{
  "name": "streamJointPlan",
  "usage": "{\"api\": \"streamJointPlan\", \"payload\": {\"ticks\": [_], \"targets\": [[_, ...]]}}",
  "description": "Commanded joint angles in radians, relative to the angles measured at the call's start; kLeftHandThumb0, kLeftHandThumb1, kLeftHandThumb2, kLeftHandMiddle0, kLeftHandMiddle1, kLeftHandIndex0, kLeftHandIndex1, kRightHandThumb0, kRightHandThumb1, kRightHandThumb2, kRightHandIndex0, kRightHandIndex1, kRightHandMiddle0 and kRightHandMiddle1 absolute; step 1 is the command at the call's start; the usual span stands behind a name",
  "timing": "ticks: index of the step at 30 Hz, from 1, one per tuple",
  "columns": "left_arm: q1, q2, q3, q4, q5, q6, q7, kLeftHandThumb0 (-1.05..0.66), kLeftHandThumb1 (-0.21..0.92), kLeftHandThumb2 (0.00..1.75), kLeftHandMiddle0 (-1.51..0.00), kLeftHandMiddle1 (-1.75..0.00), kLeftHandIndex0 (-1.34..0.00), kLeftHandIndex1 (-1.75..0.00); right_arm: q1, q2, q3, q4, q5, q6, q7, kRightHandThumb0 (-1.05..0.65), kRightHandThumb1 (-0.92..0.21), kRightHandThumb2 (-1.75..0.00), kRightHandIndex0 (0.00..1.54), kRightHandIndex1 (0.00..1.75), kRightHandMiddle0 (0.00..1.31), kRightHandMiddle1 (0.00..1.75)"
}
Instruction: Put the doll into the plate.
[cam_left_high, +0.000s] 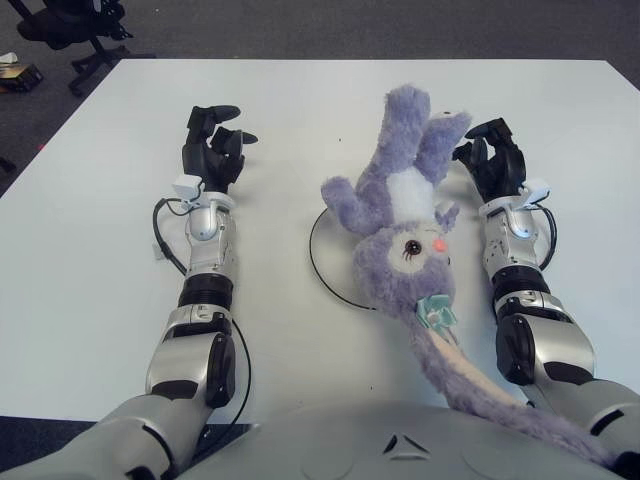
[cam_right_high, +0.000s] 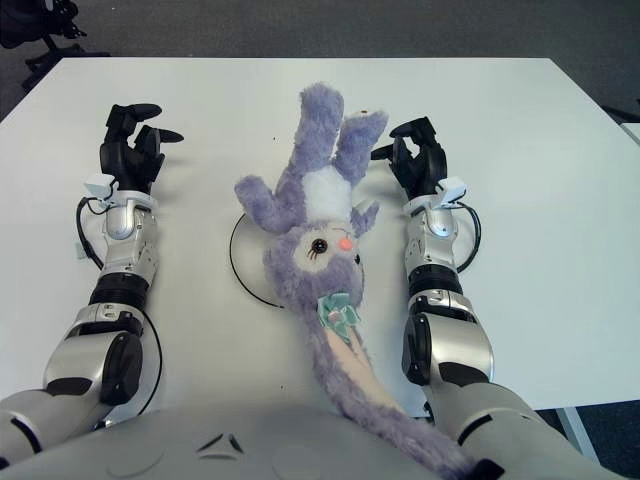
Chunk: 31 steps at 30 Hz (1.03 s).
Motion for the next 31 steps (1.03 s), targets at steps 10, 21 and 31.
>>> {"api": "streamJointPlan", "payload": {"ticks": [10,21,31], "targets": [[0.161,-0.028,-0.046,-0.028,0.046,0.068,-0.015,-0.01,0.8,0.53,-0.48,-1.6,-0.37,-1.35,0.125,0.044,0.002,-0.004,0.006,0.005,-0.016,-0.35,-0.92,-0.5,0.62,1.63,0.22,1.73],[0.156,-0.031,-0.064,-0.048,0.044,0.126,-0.018,-0.01,0.75,0.63,-0.44,-1.6,-0.36,-1.44,0.128,0.04,0.005,-0.017,-0.003,0.011,-0.024,-0.35,-0.92,-0.49,0.64,1.68,0.23,1.73],[0.146,-0.029,-0.069,-0.055,0.042,0.174,-0.019,-0.01,0.75,0.62,-0.4,-1.53,-0.39,-1.51,0.147,0.049,0.014,-0.037,-0.018,0.008,-0.058,-0.35,-0.92,-0.49,0.71,1.74,0.24,1.73]]}}
